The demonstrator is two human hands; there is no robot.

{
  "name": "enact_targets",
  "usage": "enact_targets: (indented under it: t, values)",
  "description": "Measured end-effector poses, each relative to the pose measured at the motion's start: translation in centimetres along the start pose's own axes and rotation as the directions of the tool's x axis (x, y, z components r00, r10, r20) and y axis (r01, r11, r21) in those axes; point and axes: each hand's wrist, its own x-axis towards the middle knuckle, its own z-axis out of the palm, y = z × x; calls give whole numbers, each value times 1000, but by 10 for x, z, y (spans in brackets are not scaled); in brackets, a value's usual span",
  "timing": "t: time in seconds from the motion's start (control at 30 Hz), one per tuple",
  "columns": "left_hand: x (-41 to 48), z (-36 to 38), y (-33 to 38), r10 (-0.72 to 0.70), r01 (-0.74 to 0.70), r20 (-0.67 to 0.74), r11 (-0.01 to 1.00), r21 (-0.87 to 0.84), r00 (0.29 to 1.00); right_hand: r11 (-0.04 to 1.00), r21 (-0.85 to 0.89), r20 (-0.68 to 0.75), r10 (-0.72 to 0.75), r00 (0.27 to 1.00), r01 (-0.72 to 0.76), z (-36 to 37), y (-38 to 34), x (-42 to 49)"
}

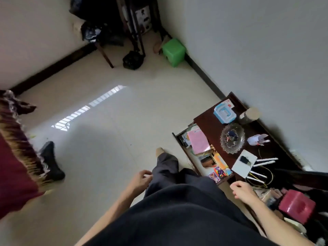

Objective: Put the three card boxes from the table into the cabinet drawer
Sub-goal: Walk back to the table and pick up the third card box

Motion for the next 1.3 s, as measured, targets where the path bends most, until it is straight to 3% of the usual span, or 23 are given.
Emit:
enact_targets:
  t: [0.2, 0.33, 0.6, 0.7, 0.83, 0.97, 1.1, 1.3]
  values:
    - [-88, 14, -123, -216, 145, -144, 909, -390, 966, 858, -394, 168, -283, 944, 328, 58, -119, -28]
    - [-140, 42, -212, -395, 218, -158, 750, -625, 905, 713, -458, 356, -400, 845, 531, 136, -186, -67]
    - [-213, 81, -372, -642, 218, -112, 411, -885, 758, 493, -507, 560, -436, 705, 707, 308, -252, -164]
    - [-223, 82, -418, -698, 197, -67, 291, -936, 713, 390, -543, 625, -404, 668, 743, 361, -263, -189]
    - [-229, 69, -459, -715, 151, -9, 159, -976, 699, 302, -605, 637, -370, 676, 736, 405, -270, -205]
    - [-223, 35, -480, -698, 65, -28, 105, -992, 715, 270, -673, 603, -339, 722, 688, 435, -279, -209]
    - [-215, -13, -501, -715, -52, -38, 3, -999, 698, 157, -723, 616, -296, 730, 673, 475, -294, -205]
    - [-227, -63, -554, -760, -32, 25, -60, -998, 649, 32, -751, 637, -231, 735, 660, 583, -343, -223]
